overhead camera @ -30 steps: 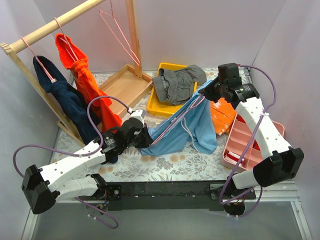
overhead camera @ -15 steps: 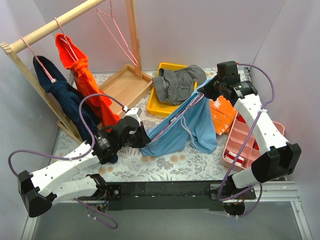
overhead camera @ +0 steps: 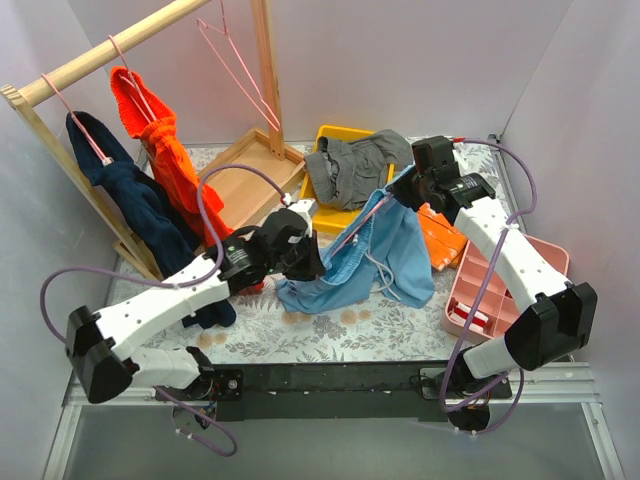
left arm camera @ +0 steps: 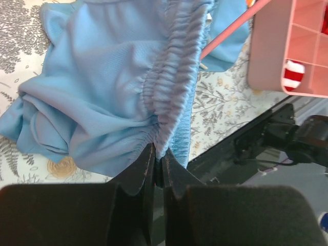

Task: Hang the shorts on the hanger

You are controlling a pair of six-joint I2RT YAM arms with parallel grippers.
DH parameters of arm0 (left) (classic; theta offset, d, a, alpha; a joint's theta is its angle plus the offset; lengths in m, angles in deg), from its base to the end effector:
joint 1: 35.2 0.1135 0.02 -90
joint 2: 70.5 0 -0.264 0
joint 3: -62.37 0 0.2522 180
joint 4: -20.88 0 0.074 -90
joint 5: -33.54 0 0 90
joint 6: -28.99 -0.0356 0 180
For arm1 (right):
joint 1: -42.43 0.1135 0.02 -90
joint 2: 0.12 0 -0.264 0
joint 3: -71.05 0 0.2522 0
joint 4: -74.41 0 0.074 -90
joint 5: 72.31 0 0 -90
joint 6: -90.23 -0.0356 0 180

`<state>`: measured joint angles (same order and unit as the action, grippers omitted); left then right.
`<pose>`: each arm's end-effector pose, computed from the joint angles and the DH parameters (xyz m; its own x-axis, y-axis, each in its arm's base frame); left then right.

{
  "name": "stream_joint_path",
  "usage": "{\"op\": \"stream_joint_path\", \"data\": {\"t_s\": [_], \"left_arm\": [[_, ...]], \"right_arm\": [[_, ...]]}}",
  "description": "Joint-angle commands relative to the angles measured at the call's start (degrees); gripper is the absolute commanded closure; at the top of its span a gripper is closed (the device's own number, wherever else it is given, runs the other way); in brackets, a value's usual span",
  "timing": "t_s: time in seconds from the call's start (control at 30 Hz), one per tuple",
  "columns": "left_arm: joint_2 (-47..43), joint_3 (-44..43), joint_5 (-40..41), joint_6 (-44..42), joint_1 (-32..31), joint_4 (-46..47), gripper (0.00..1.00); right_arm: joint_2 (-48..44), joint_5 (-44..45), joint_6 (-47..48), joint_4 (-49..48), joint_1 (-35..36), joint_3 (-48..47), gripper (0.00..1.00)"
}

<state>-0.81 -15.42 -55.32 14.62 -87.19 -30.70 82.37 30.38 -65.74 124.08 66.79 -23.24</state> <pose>0.1592 -0.2025 0.3212 -0.8597 -0.4729 -0.1933 -0.2172 0.6808 -0.6995 0.2931 0.1241 0.3601 -0.4510 0.7739 -0.4446 0.4112 0.6223 0.6661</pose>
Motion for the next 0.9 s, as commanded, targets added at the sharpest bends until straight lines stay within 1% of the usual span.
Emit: {"op": "stream_joint_path", "data": {"t_s": [0.0, 0.03, 0.1, 0.13, 0.2, 0.23, 0.27, 0.33, 0.37, 0.4, 0.47, 0.53, 0.6, 0.67, 0.73, 0.8, 0.87], "left_arm": [[4.39, -1.97, -1.85, -3.12, -0.05, 5.72, 0.95], [6.05, -2.67, -1.85, -3.56, -0.04, 6.44, 0.89], [7.3, -5.04, -1.85, -4.7, 0.13, 7.32, 0.88], [8.0, -5.75, 0.67, -5.14, 0.22, 7.24, 0.87], [9.32, -7.07, 2.27, -6.28, 1.36, 6.97, 0.87], [9.67, -7.25, 1.76, -7.25, 2.41, 6.97, 0.87], [10.02, -7.25, 0.97, -7.6, 4.85, 7.15, 0.88], [10.46, -8.3, -0.87, -9.18, 6.89, 6.89, 0.89], [11.07, -8.91, -1.06, -9.97, 7.86, 6.71, 0.85], [11.52, -9.62, -3.15, -10.94, 7.95, 6.1, 0.79], [12.66, -12.43, -2.38, -12.44, 8.21, 4.7, 0.71], [13.98, -14.53, -2.03, -13.14, 8.65, 3.37, 0.6], [14.85, -15.42, -2.81, -14.55, 9.53, 3.46, 0.57], [15.91, -16.91, -3.34, -16.38, 9.89, 2.67, 0.49], [15.57, -17.27, -4.31, -17.45, 9.89, 1.53, 0.45], [13.9, -15.08, -6.32, -19.37, 9.89, 1.17, 0.43], [10.12, -12.36, -5.46, -20.0, 9.89, 0.65, 0.43]], "right_arm": [[-0.32, 4.45, -3.55, -1.8, -1.15, 0.2, 0.99], [-0.15, 3.41, -3.89, -1.45, -1.5, 0.46, 0.99], [0.12, 1.91, -3.9, -1.01, -2.56, 0.81, 0.99], [0.38, 1.38, -3.98, -0.66, -2.74, 0.9, 0.99], [0.38, 0.68, -3.81, -0.83, -3.35, 1.16, 0.99], [0.56, -0.89, -3.72, -1.18, -3.61, 1.6, 0.99], [0.56, -1.61, -3.37, -1.53, -3.79, 1.78, 0.99], [1.17, -3.54, -2.58, -1.36, -4.76, 1.35, 0.99], [1.52, -3.98, -2.49, -1.27, -5.02, 0.99, 0.99], [1.79, -4.51, -2.49, -1.01, -5.81, 0.73, 0.99], [2.84, -6.79, -2.4, -1.01, -6.69, -0.23, 0.99], [4.41, -9.33, -2.58, -1.01, -7.66, -1.29, 0.99], [5.82, -11.53, -2.84, -0.92, -8.36, -3.13, 0.99], [8.55, -14.6, -2.84, 0.83, -8.89, -4.8, 0.99], [10.48, -15.15, -2.49, 1.89, -9.33, -7.18, 0.99], [11.1, -15.32, -2.4, 1.81, -9.94, -7.71, 0.99], [11.63, -16.64, -2.32, 1.02, -10.47, -7.53, 0.99]]}}
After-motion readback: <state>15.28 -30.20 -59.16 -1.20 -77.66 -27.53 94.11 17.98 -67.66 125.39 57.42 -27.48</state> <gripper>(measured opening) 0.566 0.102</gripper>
